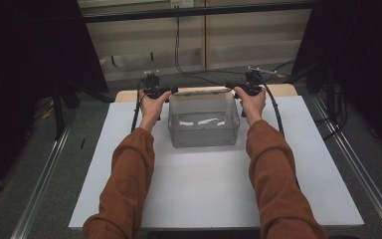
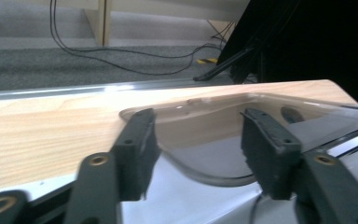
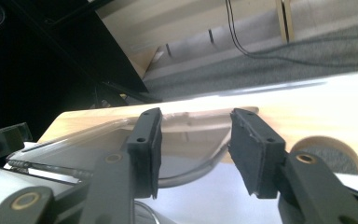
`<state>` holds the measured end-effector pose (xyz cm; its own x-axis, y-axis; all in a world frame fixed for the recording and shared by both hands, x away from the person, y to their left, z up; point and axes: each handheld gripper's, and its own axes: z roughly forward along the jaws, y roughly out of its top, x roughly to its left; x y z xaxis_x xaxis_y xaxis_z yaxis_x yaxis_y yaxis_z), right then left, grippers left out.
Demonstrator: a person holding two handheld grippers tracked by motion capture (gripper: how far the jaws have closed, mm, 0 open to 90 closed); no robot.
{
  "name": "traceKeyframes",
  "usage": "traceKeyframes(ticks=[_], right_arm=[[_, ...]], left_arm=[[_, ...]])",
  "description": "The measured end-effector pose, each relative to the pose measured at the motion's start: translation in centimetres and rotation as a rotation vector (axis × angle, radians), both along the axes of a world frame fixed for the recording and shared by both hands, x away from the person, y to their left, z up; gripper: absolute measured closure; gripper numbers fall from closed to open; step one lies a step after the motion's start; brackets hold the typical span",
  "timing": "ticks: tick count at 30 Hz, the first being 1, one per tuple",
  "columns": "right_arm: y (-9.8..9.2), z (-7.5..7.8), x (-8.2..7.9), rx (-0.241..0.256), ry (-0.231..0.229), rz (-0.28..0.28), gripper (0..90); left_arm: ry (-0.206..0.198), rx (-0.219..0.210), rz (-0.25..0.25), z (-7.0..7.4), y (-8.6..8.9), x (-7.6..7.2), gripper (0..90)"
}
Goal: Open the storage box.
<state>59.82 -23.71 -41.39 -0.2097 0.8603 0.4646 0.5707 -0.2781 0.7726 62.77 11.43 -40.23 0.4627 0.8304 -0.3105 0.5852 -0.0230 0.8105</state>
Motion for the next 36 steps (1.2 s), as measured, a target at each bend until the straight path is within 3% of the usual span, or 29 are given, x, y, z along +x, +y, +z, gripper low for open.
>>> traceKeyframes(ticks=[13, 17, 23, 26, 29, 32, 36], right_arm=[[-0.1, 1.1, -1.6, -0.095, -0.108, 0.027, 28.5], [0.0, 1.3, -2.0, -0.132, -0.122, 0.040, 22.5], [0.2, 1.6, -2.7, -0.155, -0.178, 0.048, 9.5], [0.4, 1.8, -3.1, -0.177, -0.202, 0.051, 8.7], [0.6, 2.3, -3.6, -0.209, -0.227, 0.063, 8.5], [0.7, 2.6, -4.2, -0.215, -0.272, 0.064, 7.3], [0.9, 2.3, -5.0, -0.259, -0.294, 0.069, 6.9]], left_arm=[[-0.111, 0.073, -0.012, 1.1, -0.3, -1.4, 21.4], [-0.151, 0.061, -0.012, 1.5, -0.3, -2.1, 16.6], [-0.181, 0.086, -0.027, 1.3, -0.2, -3.1, 9.6], [-0.198, 0.082, -0.037, 1.2, -0.1, -3.5, 6.4], [-0.219, 0.085, -0.080, 1.3, 0.1, -4.1, 3.7], [-0.251, 0.076, -0.088, 1.5, -0.1, -4.9, 3.7], [-0.297, 0.072, -0.110, 1.5, -0.4, -5.8, 4.0]])
